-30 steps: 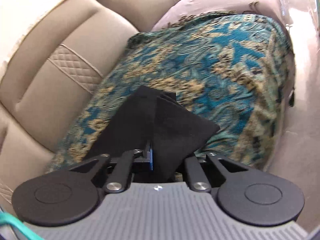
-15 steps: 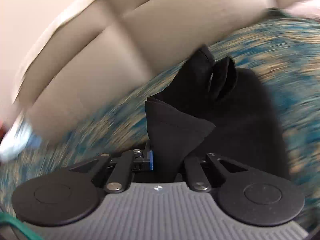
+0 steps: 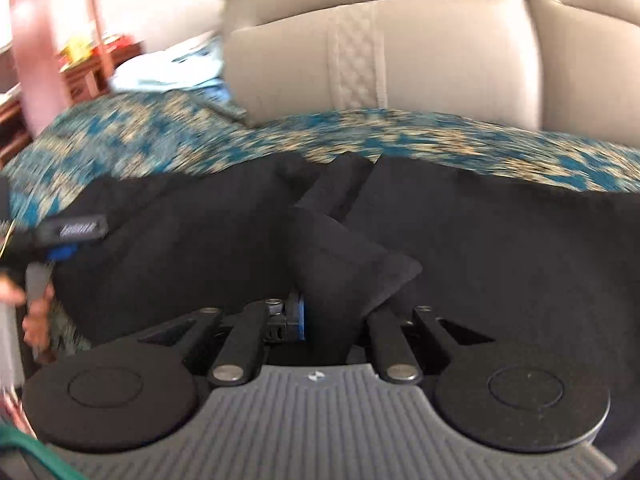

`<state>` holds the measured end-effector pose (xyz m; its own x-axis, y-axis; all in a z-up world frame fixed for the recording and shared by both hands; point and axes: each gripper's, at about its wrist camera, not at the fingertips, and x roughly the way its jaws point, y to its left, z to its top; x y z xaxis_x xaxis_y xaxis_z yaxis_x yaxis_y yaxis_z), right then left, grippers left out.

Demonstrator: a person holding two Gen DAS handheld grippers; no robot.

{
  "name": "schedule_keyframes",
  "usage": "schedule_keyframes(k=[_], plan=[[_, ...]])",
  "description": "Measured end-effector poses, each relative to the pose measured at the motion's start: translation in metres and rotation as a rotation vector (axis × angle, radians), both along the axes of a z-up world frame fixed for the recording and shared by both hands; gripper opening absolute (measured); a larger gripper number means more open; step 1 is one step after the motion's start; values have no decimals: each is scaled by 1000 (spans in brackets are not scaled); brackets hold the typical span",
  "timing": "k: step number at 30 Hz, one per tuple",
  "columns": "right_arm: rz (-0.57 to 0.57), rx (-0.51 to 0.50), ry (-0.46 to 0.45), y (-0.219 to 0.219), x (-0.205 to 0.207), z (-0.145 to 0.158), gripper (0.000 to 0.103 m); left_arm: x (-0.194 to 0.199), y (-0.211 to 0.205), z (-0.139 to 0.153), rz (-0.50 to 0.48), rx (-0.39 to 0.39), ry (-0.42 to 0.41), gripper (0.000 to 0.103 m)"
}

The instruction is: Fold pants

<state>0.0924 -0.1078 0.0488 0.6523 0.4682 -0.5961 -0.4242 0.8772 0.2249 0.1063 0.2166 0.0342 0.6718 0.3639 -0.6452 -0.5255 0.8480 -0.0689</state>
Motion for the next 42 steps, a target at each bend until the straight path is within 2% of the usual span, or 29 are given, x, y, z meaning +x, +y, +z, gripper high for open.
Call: schedule_keyframes(k=[7, 12, 15, 16, 17, 21, 23, 24, 26, 28, 34, 38, 42], plan=[[102, -39, -54, 12, -20, 1, 22, -7, -11, 4, 12, 27, -29, 95], [132, -29, -53, 18, -19, 1, 26, -20, -27, 16, -35, 80, -93, 95], [176, -15, -56, 22, -22, 2, 47, -25, -41, 26, -91, 110, -113, 95], [190, -5, -54, 23, -22, 2, 61, -26, -47, 28, -112, 116, -118, 95], [215, 11, -49, 25, -23, 3, 66, -28, -53, 31, -133, 120, -121, 95], [276, 16, -69, 29, -34, 6, 72, -33, -79, 43, -241, 95, -123, 94], [280, -4, -93, 28, -40, 8, 73, -36, -90, 52, -308, 68, -139, 80], [273, -10, -106, 26, -43, 9, 73, -37, -97, 56, -347, 53, -148, 76], [239, -21, -136, 17, -49, 12, 75, -36, -110, 65, -425, 25, -157, 68], [172, -24, -158, 2, -53, 15, 75, -34, -124, 73, -507, -4, -162, 64], [-108, -26, -215, -59, -72, 20, 79, -27, -171, 78, -703, -84, -145, 62], [-296, -77, -239, -93, -86, 16, 80, -26, -203, 60, -764, -88, -86, 61], [-471, -167, -213, -121, -94, 6, 80, -23, -221, 34, -755, -123, 6, 56]])
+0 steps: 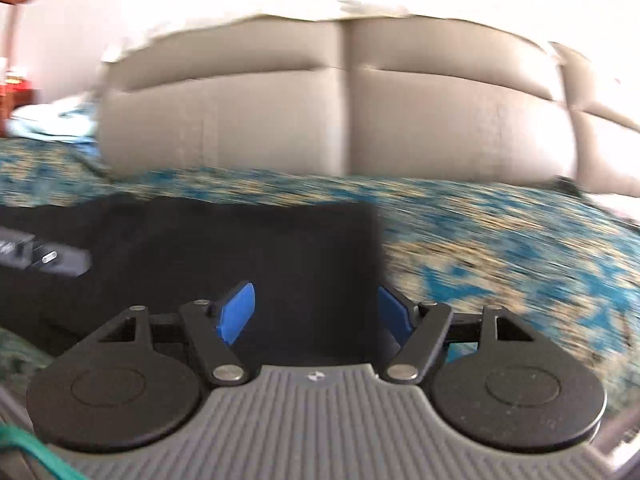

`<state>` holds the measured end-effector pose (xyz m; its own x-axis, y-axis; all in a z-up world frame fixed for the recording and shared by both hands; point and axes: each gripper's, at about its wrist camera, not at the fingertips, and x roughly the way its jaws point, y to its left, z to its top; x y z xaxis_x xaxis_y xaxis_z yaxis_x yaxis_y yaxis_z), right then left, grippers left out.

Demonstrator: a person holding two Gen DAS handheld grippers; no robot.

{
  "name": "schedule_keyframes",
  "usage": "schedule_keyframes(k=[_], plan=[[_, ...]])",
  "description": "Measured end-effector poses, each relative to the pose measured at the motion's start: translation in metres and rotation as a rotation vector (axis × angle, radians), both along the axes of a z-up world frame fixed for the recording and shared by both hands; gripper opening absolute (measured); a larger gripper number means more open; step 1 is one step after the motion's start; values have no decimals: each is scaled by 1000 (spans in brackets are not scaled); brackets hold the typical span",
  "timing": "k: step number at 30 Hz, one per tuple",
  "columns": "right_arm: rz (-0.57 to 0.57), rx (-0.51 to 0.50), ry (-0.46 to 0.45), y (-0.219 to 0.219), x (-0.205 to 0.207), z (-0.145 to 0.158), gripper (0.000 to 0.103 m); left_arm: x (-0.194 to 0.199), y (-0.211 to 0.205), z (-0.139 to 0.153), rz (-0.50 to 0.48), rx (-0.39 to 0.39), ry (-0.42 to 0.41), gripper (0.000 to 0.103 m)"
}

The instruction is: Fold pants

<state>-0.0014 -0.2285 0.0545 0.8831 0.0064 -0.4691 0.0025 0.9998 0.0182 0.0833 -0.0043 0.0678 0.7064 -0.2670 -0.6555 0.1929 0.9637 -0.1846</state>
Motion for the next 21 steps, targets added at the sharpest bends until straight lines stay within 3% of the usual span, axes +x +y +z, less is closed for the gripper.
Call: schedule_keyframes(k=[3, 7, 9, 10, 11, 14, 17, 19, 21], plan=[[-59, -12, 15, -14, -9, -5, 80, -1, -6, -15, 35, 13, 25, 56], [-46, -28, 45, -17, -18, -14, 80, -3, -14, -22, 42, 33, -2, 59], [-31, -47, 59, -13, -20, -19, 80, -3, -20, -24, 55, 52, -12, 38], [-24, -60, 62, -11, -19, -21, 80, -2, -22, -23, 75, 77, -23, 11], [-19, -71, 62, -8, -15, -21, 80, -1, -23, -22, 85, 81, -24, 8], [-17, -81, 44, -5, -14, -20, 80, -7, -19, -8, 136, 53, -57, 8], [-20, -69, 10, -4, -17, -15, 80, -20, -21, 5, 147, 130, -145, 8], [-17, -62, 0, -4, -16, -14, 80, -21, -20, 1, 142, 170, -138, 8], [-11, -62, 10, -3, -13, -16, 80, -16, -14, -15, 164, 187, -72, 8]])
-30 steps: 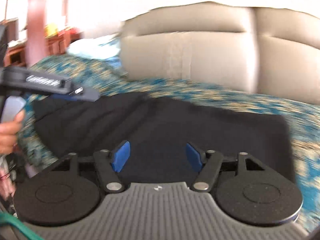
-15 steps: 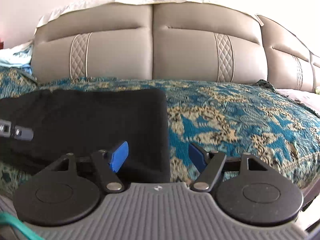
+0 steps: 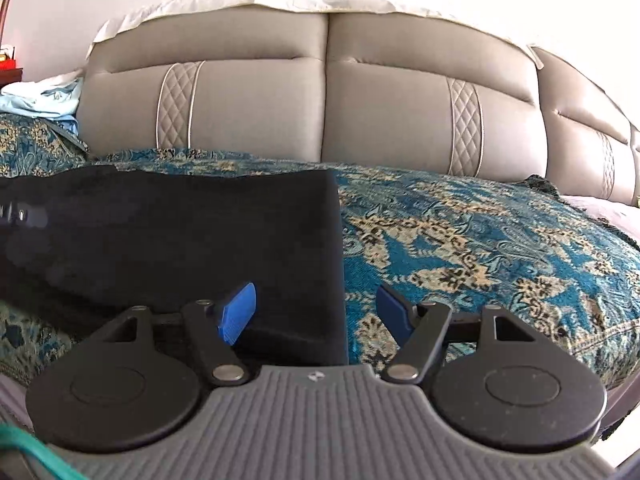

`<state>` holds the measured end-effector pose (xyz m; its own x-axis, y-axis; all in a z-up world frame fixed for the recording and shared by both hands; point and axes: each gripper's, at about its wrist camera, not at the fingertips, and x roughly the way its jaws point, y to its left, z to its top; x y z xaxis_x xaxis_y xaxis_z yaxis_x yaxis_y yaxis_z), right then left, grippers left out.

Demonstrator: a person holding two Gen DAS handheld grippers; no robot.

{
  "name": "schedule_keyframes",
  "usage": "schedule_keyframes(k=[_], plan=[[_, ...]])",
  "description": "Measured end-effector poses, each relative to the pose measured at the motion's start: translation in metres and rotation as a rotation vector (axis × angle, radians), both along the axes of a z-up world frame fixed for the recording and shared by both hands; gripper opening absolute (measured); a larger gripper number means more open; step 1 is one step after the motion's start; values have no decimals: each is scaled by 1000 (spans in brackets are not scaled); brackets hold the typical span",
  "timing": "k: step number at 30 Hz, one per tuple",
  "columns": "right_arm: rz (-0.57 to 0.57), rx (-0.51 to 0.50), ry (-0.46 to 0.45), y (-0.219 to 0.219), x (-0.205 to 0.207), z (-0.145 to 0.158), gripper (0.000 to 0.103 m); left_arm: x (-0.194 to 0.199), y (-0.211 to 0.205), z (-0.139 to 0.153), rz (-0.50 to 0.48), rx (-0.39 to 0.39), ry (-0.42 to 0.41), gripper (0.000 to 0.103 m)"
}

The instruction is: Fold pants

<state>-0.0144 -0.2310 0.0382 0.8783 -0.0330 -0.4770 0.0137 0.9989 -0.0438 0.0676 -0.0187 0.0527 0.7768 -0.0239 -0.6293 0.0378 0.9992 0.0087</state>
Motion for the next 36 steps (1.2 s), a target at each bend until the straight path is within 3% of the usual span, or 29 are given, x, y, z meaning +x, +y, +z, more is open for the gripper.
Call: schedule_keyframes(k=[2, 7, 9, 11, 13, 14, 19, 22, 23, 26, 31, 34, 36], plan=[[6, -11, 17, 3, 4, -3, 80, 3, 6, -8, 38, -4, 30, 9], [38, -58, 69, 9, 8, -12, 82, -7, 5, 1, 42, 84, -80, 14], [41, -72, 64, 11, 8, -12, 82, 1, 5, -3, 49, 123, -46, 14], [39, -61, 60, 10, 7, -12, 83, 11, 11, -10, 69, 121, 15, 21], [42, -49, 45, 9, 6, -9, 84, 8, 17, -7, 102, 109, -26, 33], [45, -44, 29, 8, 7, -7, 84, 6, 19, -2, 107, 101, -56, 34], [78, 1, -10, 4, 33, 11, 84, 28, 7, 23, 49, 76, -127, 34], [92, 28, -1, 2, 63, 20, 71, 54, -3, 28, 0, 23, -156, 34], [94, 43, 7, 2, 74, 22, 64, 67, -6, 27, -6, 5, -145, 34], [109, 91, 32, 1, 103, 24, 56, 101, -9, 15, 5, -35, -90, 30], [91, 105, 75, 9, 134, 19, 56, 126, -15, -5, 32, 36, -34, 30], [61, 105, 109, 14, 145, 10, 57, 130, -14, -10, 32, 72, -41, 31], [49, 86, 123, 19, 149, 6, 63, 131, -14, -10, 27, 77, -38, 31]])
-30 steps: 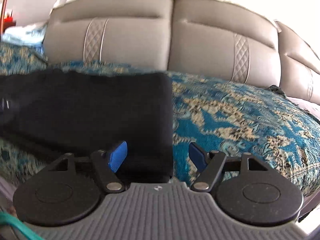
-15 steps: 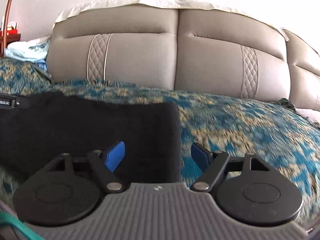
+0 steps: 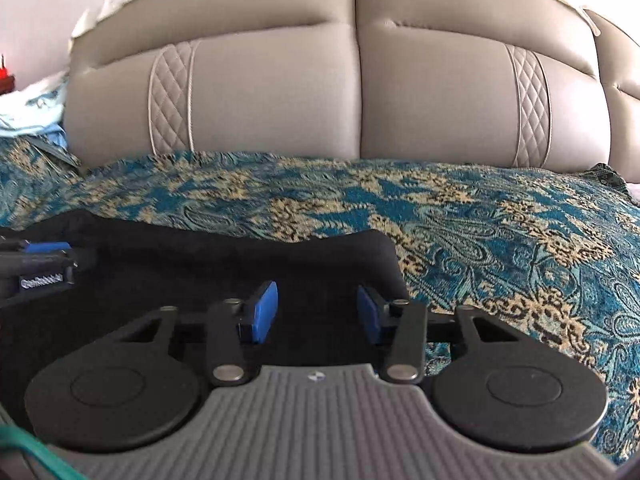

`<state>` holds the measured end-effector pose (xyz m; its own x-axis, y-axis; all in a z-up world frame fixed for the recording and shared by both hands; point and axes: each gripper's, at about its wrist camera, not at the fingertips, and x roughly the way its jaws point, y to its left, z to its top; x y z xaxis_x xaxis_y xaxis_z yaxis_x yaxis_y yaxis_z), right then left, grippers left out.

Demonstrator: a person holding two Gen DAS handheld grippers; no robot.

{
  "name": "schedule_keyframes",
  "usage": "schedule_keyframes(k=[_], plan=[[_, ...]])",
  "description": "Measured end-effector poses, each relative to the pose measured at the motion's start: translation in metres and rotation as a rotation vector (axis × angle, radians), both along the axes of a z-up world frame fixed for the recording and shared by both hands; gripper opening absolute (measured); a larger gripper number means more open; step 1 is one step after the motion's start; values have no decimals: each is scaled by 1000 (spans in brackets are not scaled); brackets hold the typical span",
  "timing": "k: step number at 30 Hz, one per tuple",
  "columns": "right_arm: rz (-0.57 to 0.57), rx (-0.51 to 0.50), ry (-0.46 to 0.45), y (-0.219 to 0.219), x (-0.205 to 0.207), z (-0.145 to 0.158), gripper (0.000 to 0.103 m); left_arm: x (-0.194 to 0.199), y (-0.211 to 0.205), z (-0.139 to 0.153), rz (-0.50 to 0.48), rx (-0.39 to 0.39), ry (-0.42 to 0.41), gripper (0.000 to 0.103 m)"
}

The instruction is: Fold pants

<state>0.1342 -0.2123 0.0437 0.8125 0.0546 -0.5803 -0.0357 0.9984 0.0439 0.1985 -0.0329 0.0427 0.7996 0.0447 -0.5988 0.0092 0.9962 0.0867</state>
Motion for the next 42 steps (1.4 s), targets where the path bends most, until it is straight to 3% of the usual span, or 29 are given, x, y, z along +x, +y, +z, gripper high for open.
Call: schedule_keyframes(k=[6, 14, 19, 24, 36, 42], plan=[[-20, -71, -13, 8, 1, -3, 66, 1, -2, -3, -18, 29, -10, 31], [-76, -82, -92, 7, -5, -14, 79, 1, -1, -4, -16, 16, -13, 34], [-95, -45, -90, -2, -7, -15, 90, 0, 4, -5, -20, 11, -30, 42], [-82, 66, -81, -16, -7, -17, 96, 0, 12, -8, -8, -17, -41, 50], [-63, 27, -71, -7, -4, -19, 103, 1, 13, -9, 5, -22, -48, 56], [-69, 11, -72, -5, -5, -20, 103, -3, 21, -2, 33, -35, 2, 81]])
